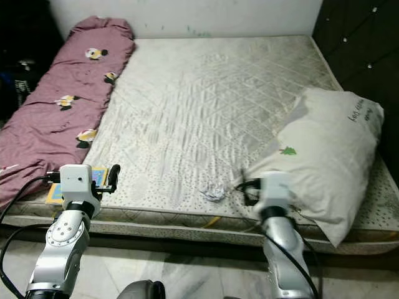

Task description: Clean up the room

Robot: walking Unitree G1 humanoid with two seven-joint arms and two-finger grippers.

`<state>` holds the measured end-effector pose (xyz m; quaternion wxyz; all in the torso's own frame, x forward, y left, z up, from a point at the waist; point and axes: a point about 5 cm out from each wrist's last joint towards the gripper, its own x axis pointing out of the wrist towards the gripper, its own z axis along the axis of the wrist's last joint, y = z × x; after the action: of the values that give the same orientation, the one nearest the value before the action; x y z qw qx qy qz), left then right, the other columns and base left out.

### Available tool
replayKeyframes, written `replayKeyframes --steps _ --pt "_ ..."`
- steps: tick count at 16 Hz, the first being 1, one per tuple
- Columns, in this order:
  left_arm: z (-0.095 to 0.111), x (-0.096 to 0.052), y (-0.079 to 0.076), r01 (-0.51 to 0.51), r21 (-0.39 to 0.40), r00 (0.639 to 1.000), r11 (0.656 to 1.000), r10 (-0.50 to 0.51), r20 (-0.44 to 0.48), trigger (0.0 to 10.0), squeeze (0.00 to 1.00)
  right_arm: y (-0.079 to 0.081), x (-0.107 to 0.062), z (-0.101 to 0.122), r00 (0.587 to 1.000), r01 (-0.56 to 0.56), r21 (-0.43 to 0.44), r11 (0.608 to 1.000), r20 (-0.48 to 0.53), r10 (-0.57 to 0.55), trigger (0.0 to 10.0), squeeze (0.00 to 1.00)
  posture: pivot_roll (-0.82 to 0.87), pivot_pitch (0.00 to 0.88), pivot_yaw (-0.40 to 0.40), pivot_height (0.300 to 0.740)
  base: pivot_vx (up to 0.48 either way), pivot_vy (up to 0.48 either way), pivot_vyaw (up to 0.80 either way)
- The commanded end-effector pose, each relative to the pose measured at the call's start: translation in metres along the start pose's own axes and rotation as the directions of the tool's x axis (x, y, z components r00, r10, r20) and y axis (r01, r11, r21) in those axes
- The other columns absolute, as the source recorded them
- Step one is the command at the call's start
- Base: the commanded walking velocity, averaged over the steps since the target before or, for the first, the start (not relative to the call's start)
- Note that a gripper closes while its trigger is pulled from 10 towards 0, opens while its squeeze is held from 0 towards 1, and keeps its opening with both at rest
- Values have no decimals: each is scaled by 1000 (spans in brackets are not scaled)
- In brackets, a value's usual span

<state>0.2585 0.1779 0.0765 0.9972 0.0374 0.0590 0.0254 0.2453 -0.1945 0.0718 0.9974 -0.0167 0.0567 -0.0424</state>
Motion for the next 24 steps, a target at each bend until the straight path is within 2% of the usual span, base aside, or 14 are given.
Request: replayKeyframes --steps 1,2,3,5,7,9,12,15,17,18,20,21,23,24 --pt "5 2 1 1 7 1000 1000 -1 31 10000 0 -8 -5 4 998 50 -20 999 45 -49 10000 0 -56 25 44 740 0 0 0" --pt "6 5 0 2 8 999 1000 -3 42 10000 0 -11 -7 4 996 68 -41 997 54 -65 10000 0 -76 26 33 740 0 0 0" --pt "8 8 0 2 5 999 1000 -2 54 10000 0 -14 -7 3 995 90 -20 996 49 -89 10000 0 -94 26 27 740 0 0 0" --pt "18 11 1 4 24 996 1000 -6 90 10000 0 -9 -4 7 996 53 -25 998 74 -51 10000 0 -93 52 49 740 0 0 0" --pt "19 5 7 -30 17 995 999 29 96 10000 0 -11 -4 5 996 63 7 998 66 -63 10000 0 -65 70 38 740 0 0 0" --pt "10 -2 9 -40 13 997 999 39 70 10000 0 -17 -4 1 995 91 50 995 33 -93 10000 0 -52 74 8 740 0 0 0" --pt "2 -8 10 -50 -6 998 999 50 42 10000 0 -23 -10 -2 995 101 64 993 3 -102 10000 0 -46 71 -7 740 0 0 -800" --pt "1 -10 8 -11 -30 1000 999 11 28 10000 0 -18 -12 0 998 63 70 996 19 -64 10000 0 -38 71 -12 740 0 0 -671" --pt "6 -9 7 11 -28 999 1000 -10 52 10000 0 -15 -10 7 998 35 90 995 46 -40 10000 0 -46 77 -4 740 0 0 0" --pt "9 -8 6 22 -33 998 999 -20 62 10000 0 -14 -9 12 998 29 58 998 62 -33 10000 0 -46 80 -6 740 0 0 0" --pt "14 -9 1 63 -59 995 996 -58 77 10000 0 -14 -8 17 998 27 78 997 54 -31 10000 0 -46 86 -6 740 156 0 0" --pt "16 -10 0 67 -61 995 996 -62 80 10000 0 -13 -8 20 998 13 60 998 62 -17 10000 0 -47 88 -6 740 262 0 0" --pt "16 -11 0 73 -63 994 995 -68 80 10000 0 -6 -10 23 998 -41 116 992 60 34 10000 0 -47 95 -5 740 266 0 0" --pt "16 -11 -1 75 -64 994 995 -70 80 10000 0 -4 -11 22 998 -50 116 992 55 44 10000 0 -46 95 -5 740 266 0 0"
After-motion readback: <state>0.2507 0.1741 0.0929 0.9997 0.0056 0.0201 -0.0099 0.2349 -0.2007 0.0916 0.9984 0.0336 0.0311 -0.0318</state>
